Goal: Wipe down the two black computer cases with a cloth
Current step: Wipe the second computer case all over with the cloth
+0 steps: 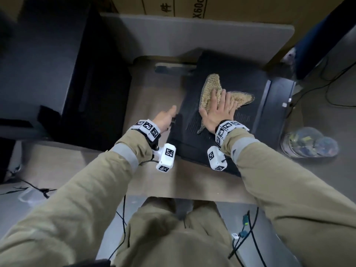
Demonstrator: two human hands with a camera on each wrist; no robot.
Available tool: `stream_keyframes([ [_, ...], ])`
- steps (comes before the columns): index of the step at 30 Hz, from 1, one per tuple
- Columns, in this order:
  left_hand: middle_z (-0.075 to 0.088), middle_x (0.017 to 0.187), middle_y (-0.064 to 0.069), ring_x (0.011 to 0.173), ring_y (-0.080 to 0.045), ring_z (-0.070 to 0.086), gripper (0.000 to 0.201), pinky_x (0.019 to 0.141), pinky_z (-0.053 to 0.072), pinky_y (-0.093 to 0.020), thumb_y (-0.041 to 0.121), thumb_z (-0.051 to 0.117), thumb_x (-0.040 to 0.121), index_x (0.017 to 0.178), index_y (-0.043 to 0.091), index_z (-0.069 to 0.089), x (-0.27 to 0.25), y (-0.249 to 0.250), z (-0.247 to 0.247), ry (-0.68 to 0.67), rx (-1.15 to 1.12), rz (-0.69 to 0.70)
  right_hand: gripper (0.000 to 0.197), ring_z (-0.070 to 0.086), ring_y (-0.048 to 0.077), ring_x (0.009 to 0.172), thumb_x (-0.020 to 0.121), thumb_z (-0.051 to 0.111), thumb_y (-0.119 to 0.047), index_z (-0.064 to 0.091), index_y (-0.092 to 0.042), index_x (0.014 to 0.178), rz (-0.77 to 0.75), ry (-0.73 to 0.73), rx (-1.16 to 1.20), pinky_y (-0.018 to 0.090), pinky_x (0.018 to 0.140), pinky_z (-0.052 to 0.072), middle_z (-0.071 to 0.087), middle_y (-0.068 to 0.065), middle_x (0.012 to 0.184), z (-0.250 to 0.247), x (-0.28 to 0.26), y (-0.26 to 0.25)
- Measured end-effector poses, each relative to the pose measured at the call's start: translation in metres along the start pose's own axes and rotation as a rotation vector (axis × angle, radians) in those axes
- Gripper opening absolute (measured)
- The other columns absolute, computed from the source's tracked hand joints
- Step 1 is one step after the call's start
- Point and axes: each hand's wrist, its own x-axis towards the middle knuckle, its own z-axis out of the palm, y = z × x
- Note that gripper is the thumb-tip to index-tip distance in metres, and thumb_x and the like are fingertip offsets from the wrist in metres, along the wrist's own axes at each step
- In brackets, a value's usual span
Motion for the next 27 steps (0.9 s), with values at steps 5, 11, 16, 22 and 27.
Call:
stream_keyframes([
  [5,0.063,0.13,-0.013,0.12,-0.028,0.06,0.06,0.107,0.039,-0.041,0.05,0.032,0.105,0.134,0.003,0.055,-0.008,-0.03,-0.028,-0.053,-0.11,0.001,0.072,-0.02,0.025,0.153,0.102,0.022,-0.056,-0.008,-0.026,0.16,-0.088,-0.028,-0.001,0.053,0.121,-0.015,-0.017,0.009,0.167,0.016,-0.025,-0.052],
  [11,0.065,0.108,-0.006,0.095,-0.022,0.059,0.051,0.093,0.041,-0.035,0.054,0.032,0.103,0.116,0.014,0.061,-0.015,-0.061,-0.043,-0.09,-0.143,-0.012,0.068,-0.023,0.022,0.152,0.104,0.025,-0.051,-0.006,-0.029,0.16,-0.201,-0.095,-0.05,0.052,0.121,-0.015,-0.02,0.004,0.166,0.031,-0.056,-0.079],
  [16,0.063,0.104,-0.005,0.093,-0.023,0.059,0.045,0.09,0.041,-0.036,0.053,0.034,0.103,0.097,0.018,0.061,-0.018,-0.076,-0.044,-0.109,-0.173,-0.009,0.06,-0.02,0.022,0.153,0.105,0.028,-0.047,0.007,-0.034,0.16,-0.322,-0.091,-0.064,0.053,0.121,-0.015,-0.015,0.003,0.168,0.042,-0.079,-0.087],
  [22,0.062,0.094,-0.001,0.083,-0.018,0.058,0.045,0.079,0.039,-0.032,0.052,0.036,0.103,0.114,0.014,0.057,-0.021,-0.091,-0.037,-0.087,-0.177,-0.007,0.051,-0.017,0.022,0.154,0.105,0.038,-0.039,0.03,-0.033,0.155,-0.412,-0.139,-0.055,0.052,0.12,-0.015,-0.008,0.0,0.169,0.041,-0.089,-0.082],
  [27,0.062,0.094,0.0,0.083,-0.018,0.059,0.037,0.087,0.041,-0.035,0.05,0.037,0.103,0.097,0.019,0.058,-0.024,-0.095,-0.026,-0.051,-0.202,-0.01,0.039,-0.01,0.027,0.155,0.105,0.042,-0.033,0.051,-0.028,0.142,-0.503,-0.158,-0.05,0.052,0.12,-0.013,0.004,0.001,0.169,0.036,-0.098,-0.084],
])
